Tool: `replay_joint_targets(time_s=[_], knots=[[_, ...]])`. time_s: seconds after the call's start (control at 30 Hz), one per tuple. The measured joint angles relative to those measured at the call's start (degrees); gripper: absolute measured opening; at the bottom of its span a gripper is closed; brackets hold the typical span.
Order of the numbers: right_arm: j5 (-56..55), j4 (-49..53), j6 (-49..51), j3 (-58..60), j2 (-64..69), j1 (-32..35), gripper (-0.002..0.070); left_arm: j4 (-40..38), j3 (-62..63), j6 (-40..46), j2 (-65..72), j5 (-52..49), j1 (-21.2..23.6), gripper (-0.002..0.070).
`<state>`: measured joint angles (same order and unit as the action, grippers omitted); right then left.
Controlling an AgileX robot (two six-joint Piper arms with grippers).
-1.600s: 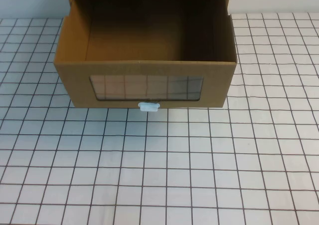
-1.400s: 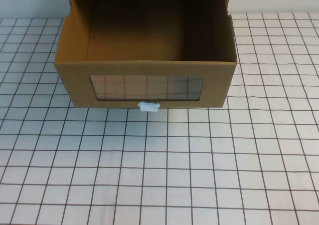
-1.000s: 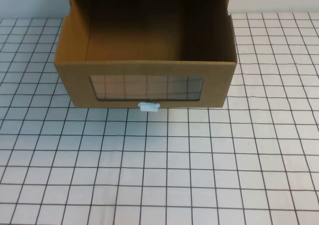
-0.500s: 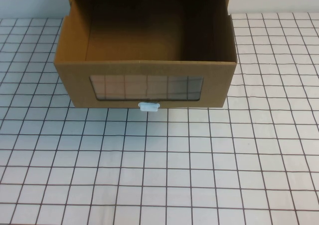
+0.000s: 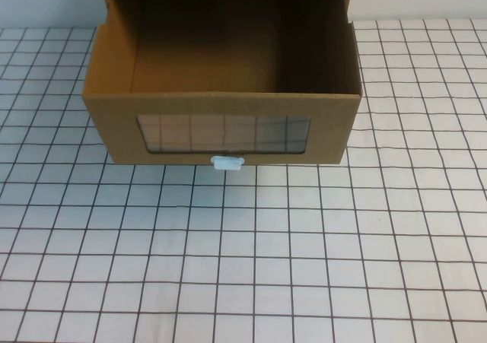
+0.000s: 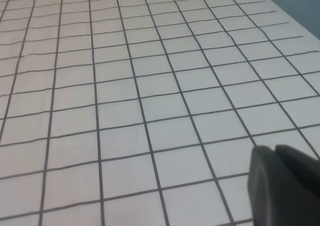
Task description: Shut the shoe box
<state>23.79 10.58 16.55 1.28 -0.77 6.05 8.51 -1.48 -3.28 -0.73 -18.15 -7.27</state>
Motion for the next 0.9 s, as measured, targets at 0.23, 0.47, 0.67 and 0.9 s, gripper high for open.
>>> replay_joint_targets(time_s=[0.23, 0.47, 0.67, 0.9], knots=[[-4.5, 0.0, 0.0, 0.0, 0.0, 0.0, -0.0014, 0.1, 0.0, 0.0, 0.0, 8.0, 0.0, -0.0005], [-29.8, 0.4, 0.0, 0.0, 0.0, 0.0, -0.0014, 0.4, 0.0, 0.0, 0.0, 34.3, 0.0, -0.0005], [-51.6, 0.9, 0.0, 0.0, 0.0, 0.0, -0.0013, 0.7, 0.0, 0.0, 0.0, 46.3, 0.0, -0.0005], [-61.2, 1.0, 0.0, 0.0, 0.0, 0.0, -0.0013, 0.7, 0.0, 0.0, 0.0, 48.2, 0.0, -0.0005]])
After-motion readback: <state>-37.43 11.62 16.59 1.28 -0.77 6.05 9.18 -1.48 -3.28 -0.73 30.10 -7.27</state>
